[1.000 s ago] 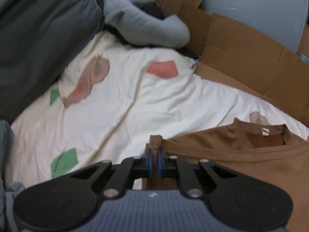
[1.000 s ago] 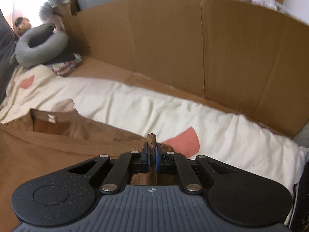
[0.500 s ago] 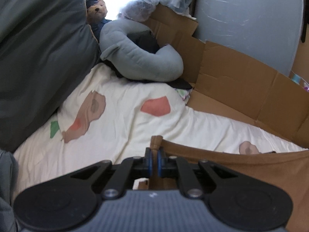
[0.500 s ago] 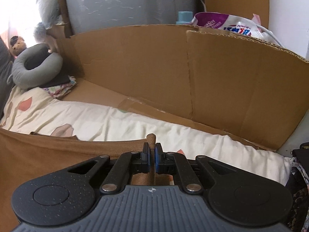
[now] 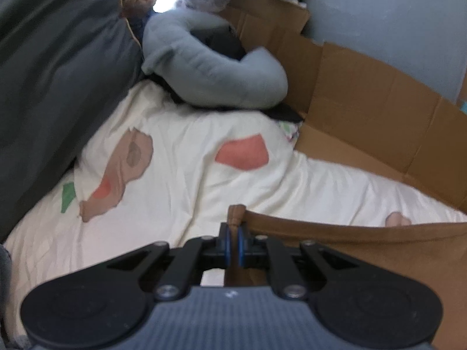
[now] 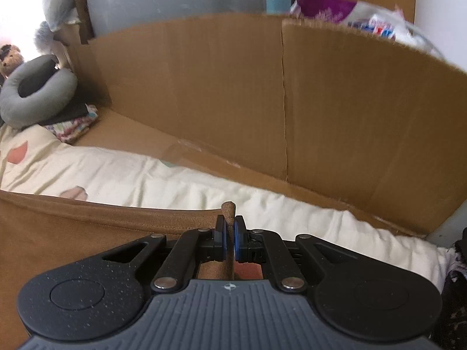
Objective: Fold clothes
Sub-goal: 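Lift the collar edge with both tools and fold it over toward the hem, then open both tools and release the folded collar edge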
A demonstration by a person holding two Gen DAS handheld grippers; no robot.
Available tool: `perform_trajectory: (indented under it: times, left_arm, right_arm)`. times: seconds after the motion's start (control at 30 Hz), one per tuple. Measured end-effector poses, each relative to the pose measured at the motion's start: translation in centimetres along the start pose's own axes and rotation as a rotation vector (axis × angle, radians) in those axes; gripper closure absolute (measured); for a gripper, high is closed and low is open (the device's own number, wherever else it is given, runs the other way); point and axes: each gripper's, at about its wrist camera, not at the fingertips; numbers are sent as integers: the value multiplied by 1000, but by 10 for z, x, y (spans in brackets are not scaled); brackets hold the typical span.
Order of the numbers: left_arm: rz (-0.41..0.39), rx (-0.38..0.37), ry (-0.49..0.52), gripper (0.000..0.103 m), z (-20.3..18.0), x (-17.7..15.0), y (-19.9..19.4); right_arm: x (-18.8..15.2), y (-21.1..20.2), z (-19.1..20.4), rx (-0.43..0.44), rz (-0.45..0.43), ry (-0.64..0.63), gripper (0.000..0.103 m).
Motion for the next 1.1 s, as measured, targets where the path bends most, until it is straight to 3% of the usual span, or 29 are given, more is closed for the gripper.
perform_trajectory:
  times: [0.63,0.7,0.73,0.77,0.8,0.87,0.9,0.93,1.1]
  left_arm:
    - [128,29,48,97,-1,-24,51]
    - [152,34,74,93,-4,-25,58]
    - [162,37,77,93,-5,-23,59]
    - [172,41,81,93,-6,-22,61]
    - [181,45,82,91,-6,-20,62]
    - [191,60,74,82,-6,-13,58]
    - [180,73,77,71,-6,-9,54]
    - [168,81,81,67,-7,-6,50]
    - [147,77,66,66,-9,11,22]
  right_arm:
    - [-22,59,8,-36,138,-70,99]
    - [-24,63,8,-45,153,-62,98]
    - [-24,63,7,-50,158,-49,96]
    - [-23,62,5,-55,163,-31,85]
    - [-20,61,3,-62,169,-8,80]
    - [-14,53,-1,-58,162,26,64]
    - [-11,48,-2,-55,155,35,61]
    - [-8,42,-3,-54,147,37,57]
    - [4,8,-8,-44,115,60,56]
Point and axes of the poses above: each gripper's, at about its wrist camera, not at the fingertips, and y roughly the way its jaws point, z to its left, x to its top, and after that the axes turned 13 degrees about -z, right-handed
